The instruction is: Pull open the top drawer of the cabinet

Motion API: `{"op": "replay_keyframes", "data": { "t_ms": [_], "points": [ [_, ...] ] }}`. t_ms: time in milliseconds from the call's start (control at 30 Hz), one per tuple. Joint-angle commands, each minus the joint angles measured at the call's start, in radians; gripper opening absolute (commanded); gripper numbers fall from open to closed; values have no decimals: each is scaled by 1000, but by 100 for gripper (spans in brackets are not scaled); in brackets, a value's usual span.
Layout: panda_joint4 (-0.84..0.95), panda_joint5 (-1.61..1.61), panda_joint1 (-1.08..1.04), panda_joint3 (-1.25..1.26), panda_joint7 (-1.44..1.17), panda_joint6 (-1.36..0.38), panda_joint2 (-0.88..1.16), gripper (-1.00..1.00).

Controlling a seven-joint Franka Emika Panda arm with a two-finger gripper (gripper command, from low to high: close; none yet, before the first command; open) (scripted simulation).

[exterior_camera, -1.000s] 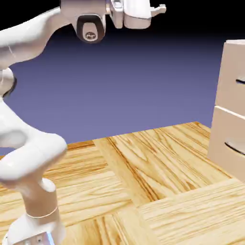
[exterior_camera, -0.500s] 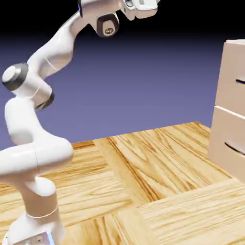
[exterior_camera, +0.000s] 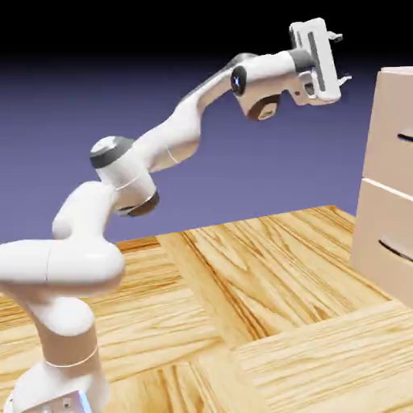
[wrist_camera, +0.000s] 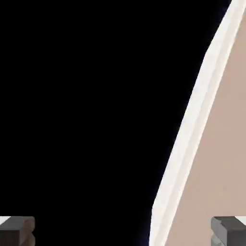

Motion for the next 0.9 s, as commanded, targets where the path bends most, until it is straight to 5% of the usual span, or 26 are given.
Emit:
{"op": "replay_keyframes", "data": {
  "t_ms": [0, 200, 667, 700, 867],
  "points": [
    [24, 42, -36, 20, 9, -6, -15, 0],
    [160, 279, -241, 133, 62, -41, -102, 0],
    [622, 183, -531, 44, 313, 121, -115, 0],
    [622, 183, -531, 44, 313, 121, -115, -100],
    [477, 233, -448, 48, 248, 64, -133, -100]
  ]
}}
